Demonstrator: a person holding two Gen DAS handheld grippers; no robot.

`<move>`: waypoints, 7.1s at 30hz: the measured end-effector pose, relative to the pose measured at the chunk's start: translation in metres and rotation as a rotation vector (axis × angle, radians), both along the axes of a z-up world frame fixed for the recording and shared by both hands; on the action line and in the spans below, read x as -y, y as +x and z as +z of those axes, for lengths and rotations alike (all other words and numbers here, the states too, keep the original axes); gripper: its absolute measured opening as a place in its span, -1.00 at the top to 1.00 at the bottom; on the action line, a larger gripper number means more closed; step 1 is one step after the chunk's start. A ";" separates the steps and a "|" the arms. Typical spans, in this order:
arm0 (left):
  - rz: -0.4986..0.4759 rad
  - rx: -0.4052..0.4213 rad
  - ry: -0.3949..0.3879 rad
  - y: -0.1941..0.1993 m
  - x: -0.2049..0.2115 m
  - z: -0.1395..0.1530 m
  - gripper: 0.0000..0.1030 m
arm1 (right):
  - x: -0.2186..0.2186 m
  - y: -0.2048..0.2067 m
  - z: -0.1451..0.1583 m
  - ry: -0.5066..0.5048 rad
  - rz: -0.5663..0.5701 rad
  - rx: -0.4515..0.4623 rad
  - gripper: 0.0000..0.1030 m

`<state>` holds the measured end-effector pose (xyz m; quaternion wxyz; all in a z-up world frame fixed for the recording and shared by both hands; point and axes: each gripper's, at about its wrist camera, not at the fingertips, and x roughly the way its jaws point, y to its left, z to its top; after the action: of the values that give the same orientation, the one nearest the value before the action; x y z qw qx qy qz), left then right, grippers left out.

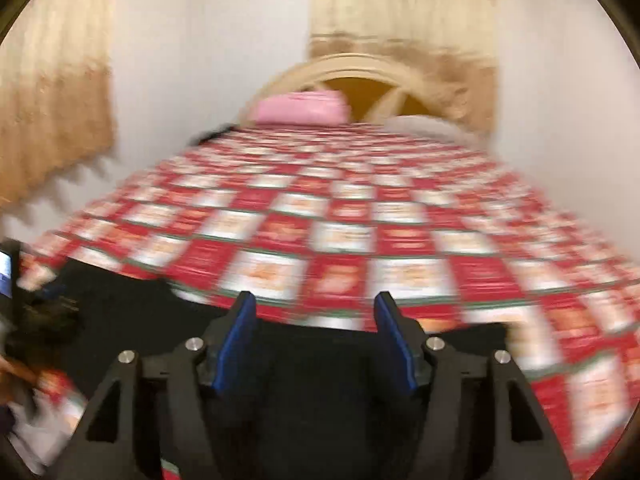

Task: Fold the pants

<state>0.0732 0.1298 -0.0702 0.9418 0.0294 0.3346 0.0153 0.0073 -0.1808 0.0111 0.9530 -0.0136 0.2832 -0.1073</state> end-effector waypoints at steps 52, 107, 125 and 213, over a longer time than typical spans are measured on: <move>0.083 -0.048 -0.242 -0.063 -0.075 0.018 -0.30 | -0.097 -0.043 -0.040 0.186 0.091 0.019 -0.47; -0.662 0.269 -0.336 -0.099 0.151 0.128 0.73 | 0.080 -0.098 -0.020 0.508 -0.185 0.196 -0.47; -0.980 -0.010 -0.098 -0.136 0.247 0.046 0.32 | 0.101 -0.116 -0.014 0.612 -0.126 0.253 -0.47; -0.438 -0.075 -0.106 -0.056 0.089 0.044 -0.11 | -0.051 0.008 -0.023 0.258 0.358 -0.059 0.02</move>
<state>0.0168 0.0404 -0.0258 0.9098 0.0524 0.3552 -0.2083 0.0157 -0.1302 -0.0116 0.9420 0.0555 0.3153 0.1012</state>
